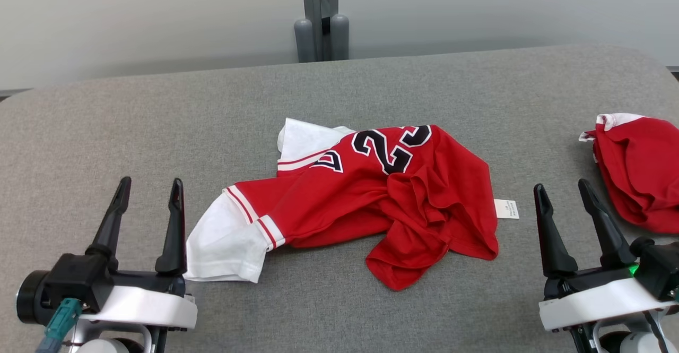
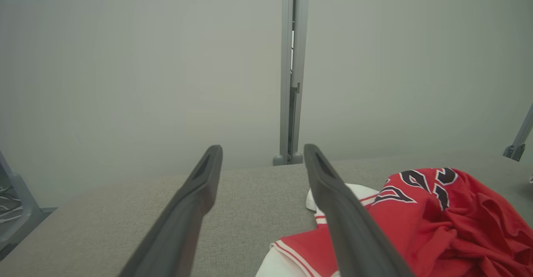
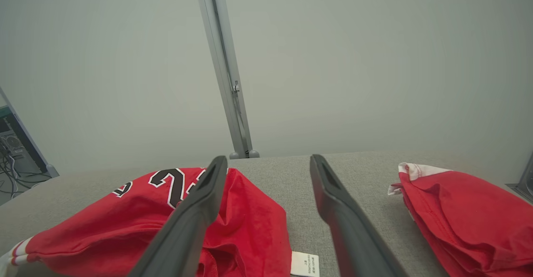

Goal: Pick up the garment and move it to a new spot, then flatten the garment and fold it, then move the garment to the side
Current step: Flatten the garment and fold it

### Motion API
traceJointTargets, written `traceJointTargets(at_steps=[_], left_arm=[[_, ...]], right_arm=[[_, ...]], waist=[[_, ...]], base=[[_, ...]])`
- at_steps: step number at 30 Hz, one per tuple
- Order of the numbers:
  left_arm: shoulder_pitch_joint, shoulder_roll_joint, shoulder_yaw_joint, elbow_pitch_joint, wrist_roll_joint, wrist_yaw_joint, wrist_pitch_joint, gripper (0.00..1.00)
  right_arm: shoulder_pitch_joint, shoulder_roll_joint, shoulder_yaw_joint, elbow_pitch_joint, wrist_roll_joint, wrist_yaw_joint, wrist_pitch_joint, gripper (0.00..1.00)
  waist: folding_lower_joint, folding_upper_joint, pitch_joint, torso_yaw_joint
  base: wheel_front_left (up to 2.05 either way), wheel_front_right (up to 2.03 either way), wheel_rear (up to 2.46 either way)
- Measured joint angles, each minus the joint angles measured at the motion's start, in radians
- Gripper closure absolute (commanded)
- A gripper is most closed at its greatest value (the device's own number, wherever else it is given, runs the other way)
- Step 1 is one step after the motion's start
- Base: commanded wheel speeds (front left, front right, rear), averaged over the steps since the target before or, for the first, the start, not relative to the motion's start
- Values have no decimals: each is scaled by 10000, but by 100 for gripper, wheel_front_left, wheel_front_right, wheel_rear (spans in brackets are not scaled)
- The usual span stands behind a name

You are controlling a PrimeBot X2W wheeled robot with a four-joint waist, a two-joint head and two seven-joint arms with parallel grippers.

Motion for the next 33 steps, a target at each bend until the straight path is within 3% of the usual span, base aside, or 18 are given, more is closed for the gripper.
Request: traceJointTargets(at_steps=[25,33], left_arm=[[259,15,-272,98,54,265,336,0],[185,-40,-431,109,61,249,328,0]], right_arm=[[375,2,263,69,105,0,328,0],[423,4,1035,1143,468,0,483,0]], waist=[[0,0,-324,87],[0,0,-201,360]], base=[[0,0,0],[0,0,0]])
